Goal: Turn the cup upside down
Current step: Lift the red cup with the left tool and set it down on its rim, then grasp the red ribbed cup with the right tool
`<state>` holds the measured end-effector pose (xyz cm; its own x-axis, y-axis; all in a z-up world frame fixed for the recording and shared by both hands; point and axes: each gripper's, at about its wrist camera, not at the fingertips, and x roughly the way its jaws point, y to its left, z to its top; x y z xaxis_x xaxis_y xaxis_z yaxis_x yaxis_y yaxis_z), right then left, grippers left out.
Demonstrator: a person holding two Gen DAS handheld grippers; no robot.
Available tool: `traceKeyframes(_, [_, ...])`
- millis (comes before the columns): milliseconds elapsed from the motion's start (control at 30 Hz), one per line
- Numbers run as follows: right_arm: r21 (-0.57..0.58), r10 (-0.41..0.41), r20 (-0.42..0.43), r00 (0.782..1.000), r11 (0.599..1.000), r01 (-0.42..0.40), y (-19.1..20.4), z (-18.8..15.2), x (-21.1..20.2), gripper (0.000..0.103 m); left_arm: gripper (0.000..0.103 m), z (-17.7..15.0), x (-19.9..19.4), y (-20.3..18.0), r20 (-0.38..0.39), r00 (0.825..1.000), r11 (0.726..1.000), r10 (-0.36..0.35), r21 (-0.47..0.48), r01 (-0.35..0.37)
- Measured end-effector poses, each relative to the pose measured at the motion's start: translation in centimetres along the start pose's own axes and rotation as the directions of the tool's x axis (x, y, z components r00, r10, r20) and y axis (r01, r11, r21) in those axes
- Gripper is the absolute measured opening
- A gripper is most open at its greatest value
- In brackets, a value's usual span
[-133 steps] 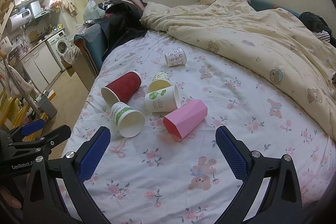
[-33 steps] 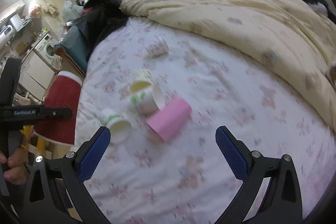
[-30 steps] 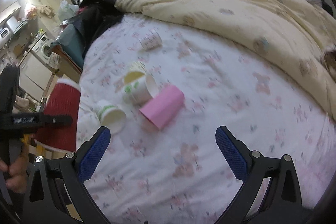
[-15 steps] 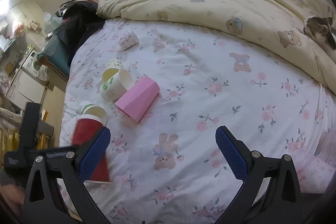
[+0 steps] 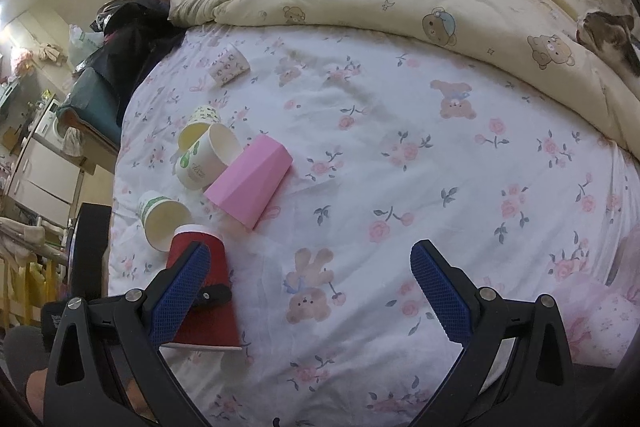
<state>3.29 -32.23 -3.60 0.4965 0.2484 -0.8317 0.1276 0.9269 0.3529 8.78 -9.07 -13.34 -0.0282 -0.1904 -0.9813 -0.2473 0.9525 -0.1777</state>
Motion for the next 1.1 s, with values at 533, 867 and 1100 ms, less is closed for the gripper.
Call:
traceKeyframes(533, [0.003, 0.006, 0.003, 1.0, 1.0, -0.006, 0.2, 0.3, 0.1, 0.102, 0.096, -1.2, -2.9, -0.2, 0.066, 0.997, 0.999, -0.04, 0.034, 0.038])
traceKeyframes(867, [0.0, 0.013, 0.021, 1.0, 1.0, -0.013, 0.2, 0.3, -0.3, 0.102, 0.096, -1.7, -8.2, -0.1, 0.127, 0.987, 0.992, -0.099, 0.085, 0.088])
traceKeyframes(1100, [0.003, 0.006, 0.019, 1.0, 1.0, -0.006, 0.1, 0.2, -0.3, 0.102, 0.096, -2.0, -11.3, 2.3, 0.154, 0.98, 0.987, -0.124, 0.118, 0.106])
